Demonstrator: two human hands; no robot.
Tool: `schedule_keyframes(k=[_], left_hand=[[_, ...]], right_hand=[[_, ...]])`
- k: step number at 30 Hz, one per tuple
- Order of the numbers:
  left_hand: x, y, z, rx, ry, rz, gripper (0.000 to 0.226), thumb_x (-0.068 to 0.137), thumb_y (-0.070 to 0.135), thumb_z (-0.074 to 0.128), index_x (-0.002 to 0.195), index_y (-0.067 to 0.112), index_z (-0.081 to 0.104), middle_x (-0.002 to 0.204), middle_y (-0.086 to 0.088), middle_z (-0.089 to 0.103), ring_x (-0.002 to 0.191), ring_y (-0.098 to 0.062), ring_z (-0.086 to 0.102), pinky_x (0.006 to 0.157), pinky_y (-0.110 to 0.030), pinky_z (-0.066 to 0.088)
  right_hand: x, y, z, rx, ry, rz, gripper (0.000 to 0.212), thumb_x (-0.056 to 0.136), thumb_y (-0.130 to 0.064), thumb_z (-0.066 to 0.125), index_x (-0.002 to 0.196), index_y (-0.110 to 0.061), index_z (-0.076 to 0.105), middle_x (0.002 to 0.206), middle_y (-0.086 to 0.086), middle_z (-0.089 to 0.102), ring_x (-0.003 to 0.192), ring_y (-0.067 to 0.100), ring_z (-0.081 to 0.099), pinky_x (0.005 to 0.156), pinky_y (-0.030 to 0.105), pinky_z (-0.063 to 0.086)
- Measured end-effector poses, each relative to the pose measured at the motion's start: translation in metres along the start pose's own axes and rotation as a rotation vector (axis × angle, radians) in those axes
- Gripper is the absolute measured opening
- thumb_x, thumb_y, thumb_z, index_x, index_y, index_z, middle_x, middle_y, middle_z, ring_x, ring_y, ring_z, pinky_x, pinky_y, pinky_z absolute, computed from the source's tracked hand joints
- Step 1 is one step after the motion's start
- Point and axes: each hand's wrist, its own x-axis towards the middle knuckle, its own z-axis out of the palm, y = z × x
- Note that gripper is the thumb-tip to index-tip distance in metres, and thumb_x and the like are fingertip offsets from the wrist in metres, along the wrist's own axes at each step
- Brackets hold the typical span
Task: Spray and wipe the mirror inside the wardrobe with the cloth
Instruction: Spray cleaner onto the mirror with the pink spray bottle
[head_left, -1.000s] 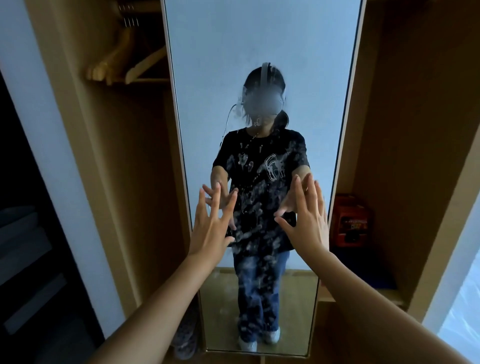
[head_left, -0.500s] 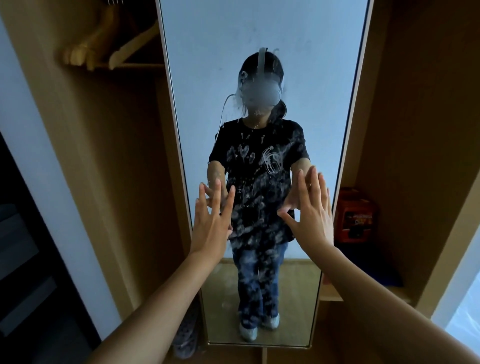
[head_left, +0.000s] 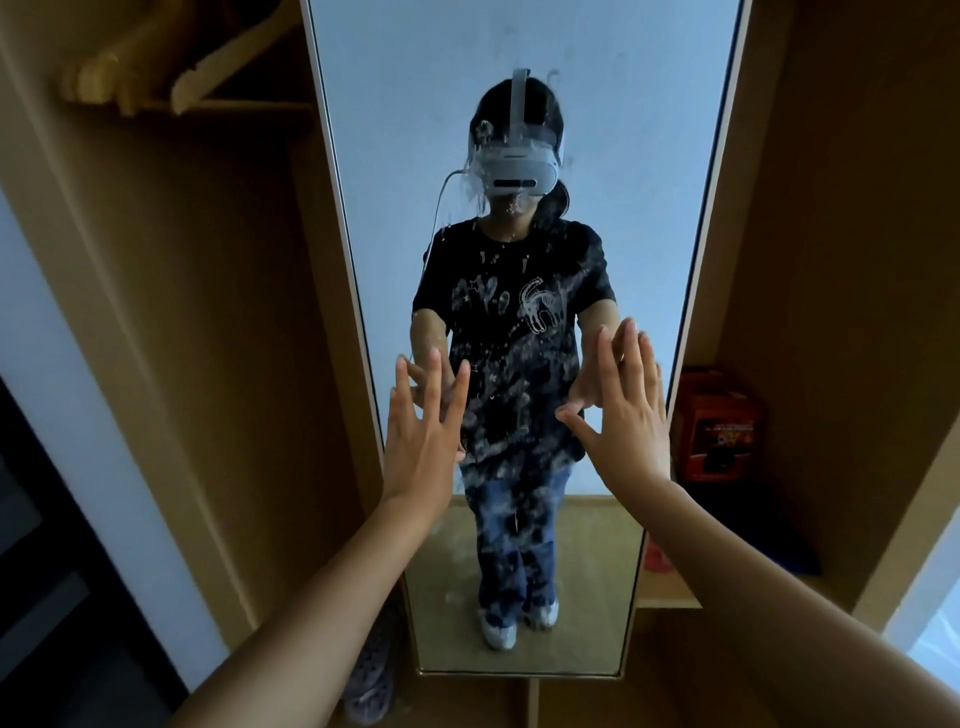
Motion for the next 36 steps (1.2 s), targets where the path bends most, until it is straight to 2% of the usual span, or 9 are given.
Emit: schedule_keyframes(k=[8,14,17,19,21,23,25,32,36], left_hand=[[0.000,0.000,0.001,-0.049,0.000,0.003,0.122,0.082,0.048,0.067,0.145,0.019,-0.033,0.155,-0.018,-0.027,0.143,-0.050,-0.007,0.113,-0.049,0.029],[-0.001,0.000,-0.003,-0.076,-0.020,-0.003,0.121,0.084,0.042,0.069,0.144,0.020,-0.035,0.156,-0.018,-0.026,0.143,-0.050,-0.009,0.114,-0.049,0.027],[-0.003,-0.001,-0.009,-0.093,-0.036,0.014,0.111,0.088,0.049,0.061,0.147,0.021,-0.030,0.156,-0.017,-0.026,0.143,-0.049,-0.012,0.115,-0.050,0.027],[-0.005,-0.004,-0.015,-0.175,-0.025,0.025,0.094,0.094,0.049,0.050,0.150,0.022,-0.021,0.159,-0.012,-0.022,0.145,-0.044,-0.010,0.115,-0.047,0.031],[-0.010,-0.005,-0.021,-0.314,0.007,-0.004,0.078,0.099,0.042,0.041,0.154,0.020,-0.010,0.161,-0.006,-0.014,0.147,-0.035,-0.006,0.115,-0.043,0.031],[-0.016,-0.004,-0.027,-0.442,0.018,-0.050,0.071,0.100,0.038,0.039,0.155,0.018,-0.001,0.162,-0.002,-0.009,0.148,-0.029,-0.006,0.118,-0.042,0.026],[-0.025,0.001,-0.032,-0.526,0.010,-0.069,0.067,0.100,0.037,0.040,0.155,0.019,0.005,0.162,0.000,-0.003,0.149,-0.027,-0.004,0.118,-0.041,0.025],[-0.055,0.024,-0.043,-0.739,-0.117,-0.050,0.062,0.101,0.040,0.038,0.154,0.021,0.013,0.162,0.003,0.008,0.149,-0.018,0.005,0.119,-0.040,0.021],[-0.069,0.042,-0.045,-0.775,-0.169,-0.010,0.062,0.101,0.041,0.038,0.154,0.021,0.014,0.162,0.003,0.011,0.149,-0.017,0.006,0.120,-0.038,0.019]], right_hand=[[-0.001,0.002,0.005,0.023,0.011,-0.029,0.101,0.088,-0.048,0.064,0.156,-0.027,-0.008,0.160,-0.006,-0.023,0.149,0.016,-0.018,0.122,0.042,0.001],[-0.001,0.000,0.001,0.012,0.002,-0.018,0.100,0.089,-0.047,0.064,0.157,-0.025,-0.006,0.157,-0.009,-0.028,0.144,0.008,-0.030,0.122,0.040,-0.001],[-0.001,-0.003,-0.004,0.004,-0.044,-0.002,0.098,0.091,-0.039,0.065,0.157,-0.026,-0.006,0.157,-0.009,-0.029,0.144,0.009,-0.030,0.122,0.039,-0.001],[-0.001,-0.006,-0.010,0.101,-0.046,0.023,0.089,0.092,-0.020,0.065,0.157,-0.026,0.004,0.162,-0.007,-0.017,0.149,0.012,-0.017,0.123,0.041,0.011],[-0.003,-0.009,-0.018,0.272,0.027,0.067,0.078,0.091,-0.001,0.059,0.155,-0.025,0.021,0.164,-0.008,0.004,0.149,0.012,0.003,0.113,0.034,0.030],[-0.009,-0.010,-0.026,0.370,0.103,0.110,0.070,0.089,0.006,0.055,0.150,-0.020,0.033,0.160,-0.006,0.022,0.146,0.015,0.020,0.103,0.027,0.034],[-0.017,-0.009,-0.033,0.388,0.120,0.138,0.065,0.088,0.006,0.054,0.147,-0.017,0.037,0.156,-0.003,0.032,0.143,0.018,0.029,0.103,0.026,0.033],[-0.047,-0.002,-0.052,0.348,0.031,0.206,0.060,0.090,-0.003,0.054,0.146,-0.020,0.037,0.151,-0.004,0.039,0.140,0.016,0.030,0.102,0.023,0.026],[-0.071,0.004,-0.062,0.362,-0.020,0.278,0.061,0.089,-0.005,0.055,0.145,-0.022,0.038,0.149,-0.003,0.041,0.138,0.016,0.033,0.104,0.029,0.035]])
